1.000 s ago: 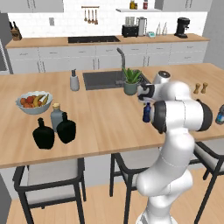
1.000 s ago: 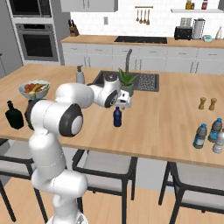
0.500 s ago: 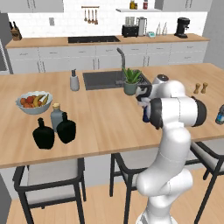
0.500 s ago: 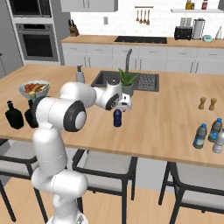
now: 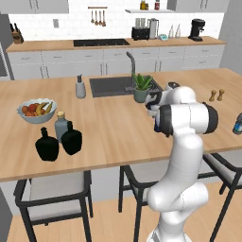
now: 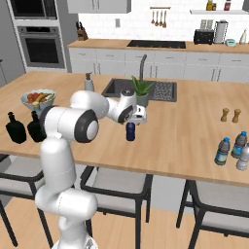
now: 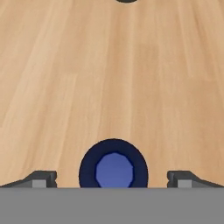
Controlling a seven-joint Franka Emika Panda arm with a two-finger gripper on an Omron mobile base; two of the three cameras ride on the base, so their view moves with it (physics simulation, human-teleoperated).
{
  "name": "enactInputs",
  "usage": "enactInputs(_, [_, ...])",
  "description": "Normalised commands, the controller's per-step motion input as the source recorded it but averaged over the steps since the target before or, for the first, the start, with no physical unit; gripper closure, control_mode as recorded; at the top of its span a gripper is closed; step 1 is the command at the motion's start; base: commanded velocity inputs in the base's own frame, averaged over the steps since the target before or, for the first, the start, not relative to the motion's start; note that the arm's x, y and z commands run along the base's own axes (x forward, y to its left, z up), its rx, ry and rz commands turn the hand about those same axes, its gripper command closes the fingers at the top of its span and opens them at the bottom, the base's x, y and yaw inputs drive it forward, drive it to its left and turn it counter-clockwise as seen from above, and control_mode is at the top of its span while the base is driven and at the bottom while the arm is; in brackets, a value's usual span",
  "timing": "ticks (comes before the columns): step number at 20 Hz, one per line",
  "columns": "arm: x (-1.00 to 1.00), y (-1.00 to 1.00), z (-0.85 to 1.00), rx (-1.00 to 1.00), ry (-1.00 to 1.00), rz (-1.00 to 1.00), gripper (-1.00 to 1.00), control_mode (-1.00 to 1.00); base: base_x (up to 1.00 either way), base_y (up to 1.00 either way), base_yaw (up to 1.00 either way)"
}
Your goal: Move the plastic bottles in the middle to the plastics group, and the glass bottles in the middle to the glass group.
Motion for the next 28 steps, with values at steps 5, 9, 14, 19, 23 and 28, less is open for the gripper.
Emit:
enactInputs(5, [0.04,0.00,-0.18,0.00,0.01,0.02,-1.00,-1.00,0.00,0.00,0.00])
enactInputs(9, [0.00,0.00,-0.10,0.00,0.01,0.01,-1.00,-1.00,0.00,0.00,0.00])
enactInputs(14, [0.00,0.00,0.00,0.00,0.00,0.00,1.00,-1.00,0.00,0.00,0.00])
enactInputs(19, [0.00,0.00,0.00,0.00,0.00,0.00,1.00,-1.00,0.00,0.00,0.00])
enactInputs(23, [-0.24,-0.15,0.17,0.00,-0.05,-0.03,1.00,-1.00,0.00,0.00,0.00])
enactInputs(28, [-0.34,-0.83,0.49,0.01,-0.04,-0.24,1.00,-1.00,0.00,0.00,0.00])
